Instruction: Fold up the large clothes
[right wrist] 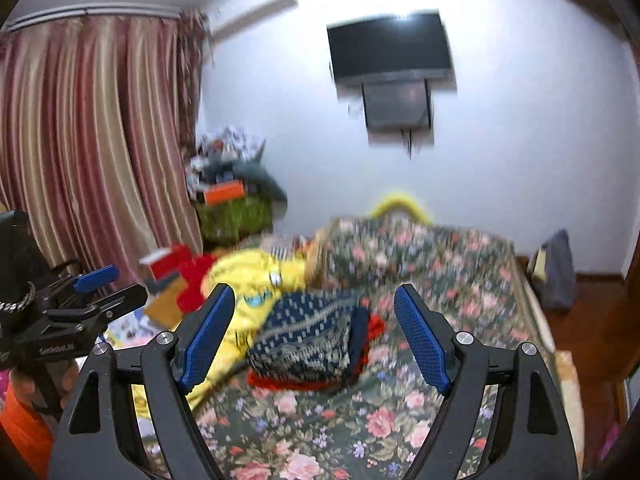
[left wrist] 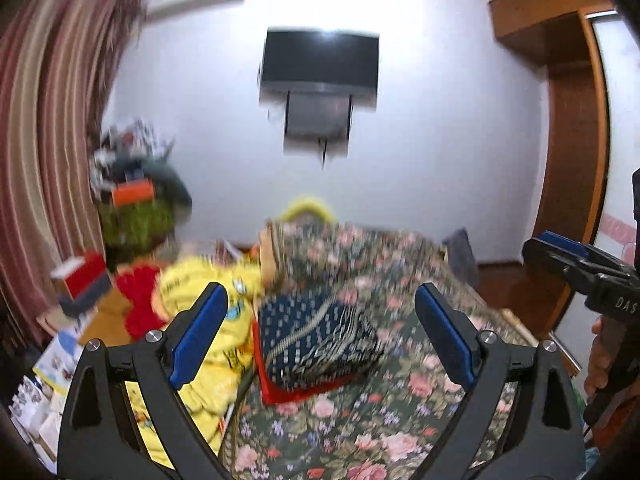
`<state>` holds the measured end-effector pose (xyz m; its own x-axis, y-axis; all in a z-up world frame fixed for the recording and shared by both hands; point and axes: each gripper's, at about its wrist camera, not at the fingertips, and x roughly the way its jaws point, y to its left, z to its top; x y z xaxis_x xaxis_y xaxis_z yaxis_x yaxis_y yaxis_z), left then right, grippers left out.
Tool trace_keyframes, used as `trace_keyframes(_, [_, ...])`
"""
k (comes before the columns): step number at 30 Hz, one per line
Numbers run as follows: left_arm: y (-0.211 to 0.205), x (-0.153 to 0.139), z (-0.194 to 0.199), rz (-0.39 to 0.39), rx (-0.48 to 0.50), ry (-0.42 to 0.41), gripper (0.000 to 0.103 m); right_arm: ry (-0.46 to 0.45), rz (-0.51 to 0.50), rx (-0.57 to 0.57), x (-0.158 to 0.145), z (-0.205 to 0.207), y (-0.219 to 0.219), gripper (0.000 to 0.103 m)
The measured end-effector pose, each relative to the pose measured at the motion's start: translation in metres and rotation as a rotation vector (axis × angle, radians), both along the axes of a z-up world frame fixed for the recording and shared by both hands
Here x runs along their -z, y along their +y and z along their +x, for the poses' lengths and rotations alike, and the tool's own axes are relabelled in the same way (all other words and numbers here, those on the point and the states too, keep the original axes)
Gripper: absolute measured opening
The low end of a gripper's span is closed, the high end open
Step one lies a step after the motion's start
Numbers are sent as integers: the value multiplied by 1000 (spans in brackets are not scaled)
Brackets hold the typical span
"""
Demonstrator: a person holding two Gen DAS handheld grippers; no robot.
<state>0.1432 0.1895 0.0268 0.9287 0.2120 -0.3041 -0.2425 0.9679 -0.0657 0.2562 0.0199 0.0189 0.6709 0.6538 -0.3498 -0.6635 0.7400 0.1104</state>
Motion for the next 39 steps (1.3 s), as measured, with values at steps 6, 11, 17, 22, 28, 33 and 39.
trace_keyframes(6, [-22,-14,-45,12,-34,-114,96,-179,42,25,-18,-59,-9,79])
trace_keyframes(11, [-30,-14,-59,34,-79,-142,101,-194,51,28,-11,-71,-9,87])
trace_keyframes(17, [-31,-7,-63,21,-88,-125,102,-239,-1,85,-2,-79,-5,103])
trace_keyframes(22, [-34,-2,-64,19,-91,-110,102,-205,-2,83,1,-78,-4,103])
trace_keyframes(28, [-33,0,-62,5,-94,-101,102,-196,8,90,3,-83,-12,103])
trace_keyframes(33, [-34,3,-62,5,-100,-98,102,-188,6,91,4,-84,-12,103])
trace_keyframes(39, [-36,4,-61,13,-102,-88,102,-175,-9,90,5,-83,-10,103])
